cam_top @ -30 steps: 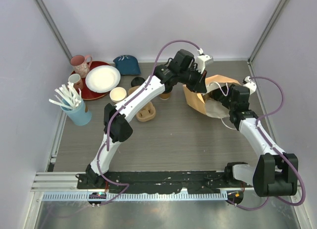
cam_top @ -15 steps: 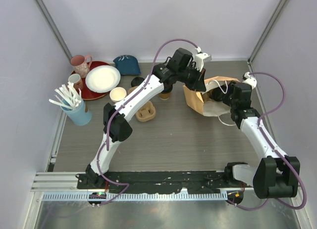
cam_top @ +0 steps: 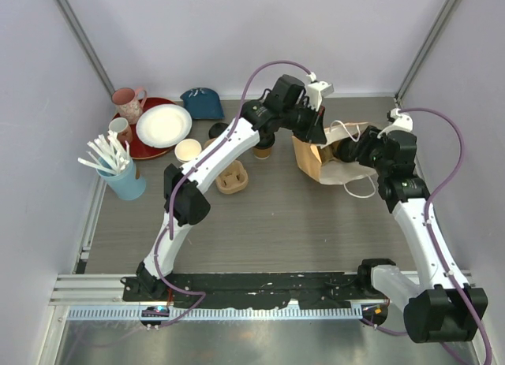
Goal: Pack the takeout coffee
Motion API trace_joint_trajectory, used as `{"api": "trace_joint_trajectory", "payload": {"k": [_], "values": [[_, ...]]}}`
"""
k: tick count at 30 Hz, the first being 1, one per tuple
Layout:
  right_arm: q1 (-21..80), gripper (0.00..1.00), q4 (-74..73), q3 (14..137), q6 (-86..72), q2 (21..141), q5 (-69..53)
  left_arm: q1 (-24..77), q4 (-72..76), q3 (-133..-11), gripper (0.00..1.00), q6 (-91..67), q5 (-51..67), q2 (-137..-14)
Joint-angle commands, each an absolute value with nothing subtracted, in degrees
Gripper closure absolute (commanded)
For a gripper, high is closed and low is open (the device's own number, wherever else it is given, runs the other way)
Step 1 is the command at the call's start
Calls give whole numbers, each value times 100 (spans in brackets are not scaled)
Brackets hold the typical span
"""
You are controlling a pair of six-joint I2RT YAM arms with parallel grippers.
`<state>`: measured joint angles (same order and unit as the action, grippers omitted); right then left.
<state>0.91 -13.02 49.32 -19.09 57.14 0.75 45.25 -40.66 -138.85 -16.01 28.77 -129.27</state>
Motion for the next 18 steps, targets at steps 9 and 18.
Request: {"api": "trace_joint_trajectory", "payload": {"k": [9, 18], "values": [[79, 52, -2214, 5370, -581, 5046, -2582, 4482, -4157, -14080, 100, -809, 3146, -12762], [70, 52, -3522, 6493, -132, 5053, -4061, 4482, -4228, -14071, 100, -957, 3322, -12613]]}}
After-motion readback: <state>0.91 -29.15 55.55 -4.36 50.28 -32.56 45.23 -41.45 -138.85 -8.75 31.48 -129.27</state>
